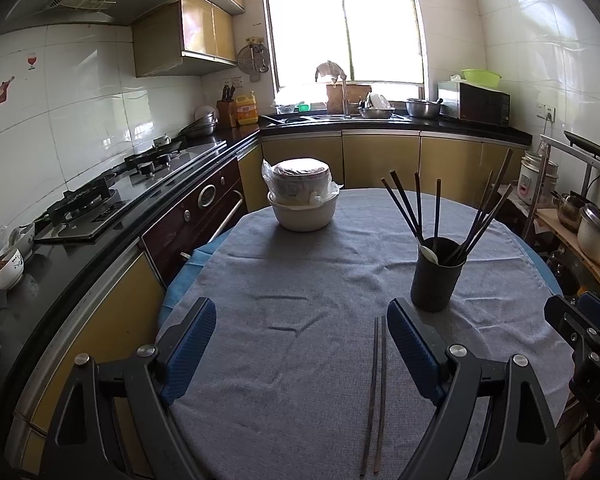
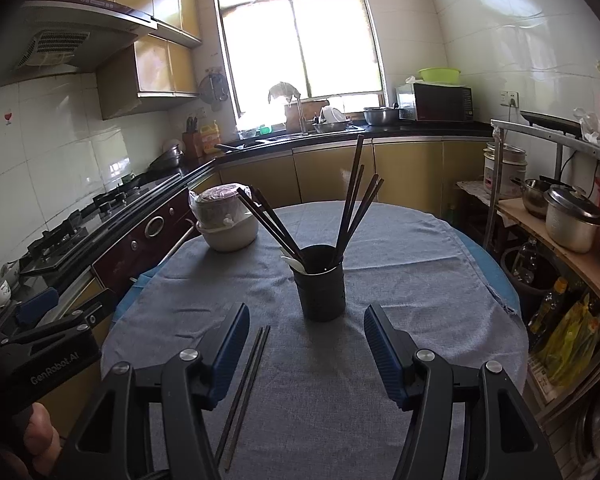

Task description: Organize utensils

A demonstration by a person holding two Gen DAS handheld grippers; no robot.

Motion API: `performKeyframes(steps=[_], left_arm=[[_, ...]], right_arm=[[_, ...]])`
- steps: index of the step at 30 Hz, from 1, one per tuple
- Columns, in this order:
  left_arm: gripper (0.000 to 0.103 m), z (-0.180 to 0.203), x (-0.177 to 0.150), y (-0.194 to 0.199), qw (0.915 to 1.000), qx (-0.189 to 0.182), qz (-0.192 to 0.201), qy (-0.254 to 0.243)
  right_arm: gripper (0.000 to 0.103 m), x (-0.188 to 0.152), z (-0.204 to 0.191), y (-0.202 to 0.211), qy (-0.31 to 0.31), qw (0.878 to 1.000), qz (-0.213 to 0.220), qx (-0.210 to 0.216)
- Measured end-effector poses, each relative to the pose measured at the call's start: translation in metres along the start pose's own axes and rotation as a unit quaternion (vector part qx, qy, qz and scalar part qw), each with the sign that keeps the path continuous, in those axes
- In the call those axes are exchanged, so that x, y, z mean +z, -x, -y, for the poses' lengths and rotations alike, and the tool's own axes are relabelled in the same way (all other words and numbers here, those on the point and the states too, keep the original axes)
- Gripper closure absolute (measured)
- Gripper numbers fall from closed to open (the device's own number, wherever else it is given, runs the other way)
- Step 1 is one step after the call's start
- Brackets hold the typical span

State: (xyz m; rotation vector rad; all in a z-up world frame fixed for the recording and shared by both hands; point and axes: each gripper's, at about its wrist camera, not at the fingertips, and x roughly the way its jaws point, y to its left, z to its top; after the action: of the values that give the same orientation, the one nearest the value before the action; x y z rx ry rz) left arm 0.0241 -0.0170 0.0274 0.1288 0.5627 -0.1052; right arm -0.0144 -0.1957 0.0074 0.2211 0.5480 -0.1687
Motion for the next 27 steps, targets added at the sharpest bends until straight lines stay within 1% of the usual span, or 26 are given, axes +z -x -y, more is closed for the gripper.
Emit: performKeyframes(steps=[17,27], left_arm=[[0.015,0.002,0.0024,0.0024,1.0,-0.001,0.003,-0.002],[0.015,0.0055,0.0038,0.0086,1.0,-0.003,0.007,-0.005]], right_arm=[[0.04,0.0004,0.0001,-0.0041,0.002,1.0,0.0,-0.005],[0.04,0.0008,0.0,0.001,0.003,1.0,0.007,-0.003]])
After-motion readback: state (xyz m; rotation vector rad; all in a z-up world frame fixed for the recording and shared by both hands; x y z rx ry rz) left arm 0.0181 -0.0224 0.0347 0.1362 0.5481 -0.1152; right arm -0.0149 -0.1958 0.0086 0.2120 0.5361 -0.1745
